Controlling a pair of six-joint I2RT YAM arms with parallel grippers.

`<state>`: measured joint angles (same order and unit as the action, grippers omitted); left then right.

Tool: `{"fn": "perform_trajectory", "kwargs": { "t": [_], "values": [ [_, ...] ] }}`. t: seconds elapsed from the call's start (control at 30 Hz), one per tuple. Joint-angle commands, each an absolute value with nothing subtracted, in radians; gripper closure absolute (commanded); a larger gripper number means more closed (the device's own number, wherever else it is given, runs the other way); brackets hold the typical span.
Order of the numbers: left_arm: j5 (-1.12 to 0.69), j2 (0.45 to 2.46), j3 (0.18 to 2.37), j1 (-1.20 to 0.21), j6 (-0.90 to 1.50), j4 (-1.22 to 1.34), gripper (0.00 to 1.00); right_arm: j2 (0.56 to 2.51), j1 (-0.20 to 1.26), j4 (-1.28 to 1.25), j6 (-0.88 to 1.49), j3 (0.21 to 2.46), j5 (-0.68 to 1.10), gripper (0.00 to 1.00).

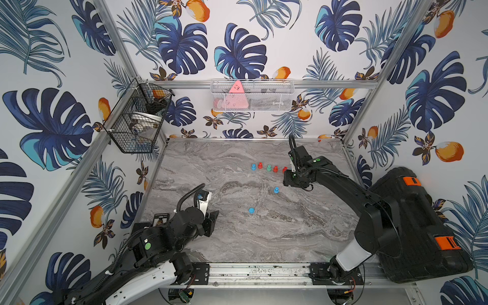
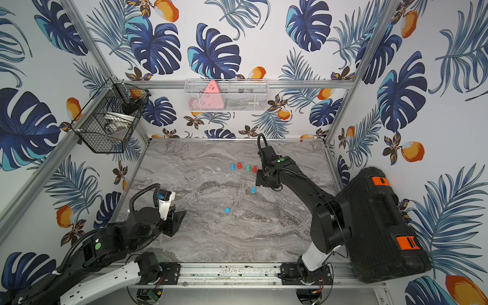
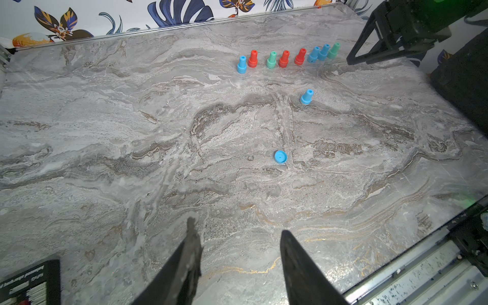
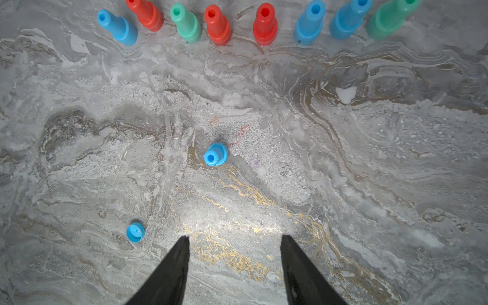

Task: Close the stamp cap
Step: Pick up the stamp from the center of the board.

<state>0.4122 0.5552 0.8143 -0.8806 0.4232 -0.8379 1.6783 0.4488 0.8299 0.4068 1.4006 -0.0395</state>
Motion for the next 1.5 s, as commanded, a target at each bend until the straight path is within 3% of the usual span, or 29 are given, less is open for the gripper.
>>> {"fn": "perform_trajectory", "kwargs": {
  "t": [0.0, 0.5, 1.47],
  "values": [
    [0.431, 0.551, 0.815, -0.882, 0.418, -0.827, 0.47, 1.719, 0.449, 0.827, 0.409, 1.430, -0.020, 0.43],
    [0.441, 0.517, 0.817, -0.882, 0.422, -0.834, 0.47, 1.943, 0.512, 0.839, 0.416, 1.539, -0.055, 0.44],
    [0.385, 0.502, 0.814, -0.883, 0.397, -0.807, 0.47, 2.112, 0.514, 0.856, 0.412, 1.634, -0.101, 0.56]
  ]
}}
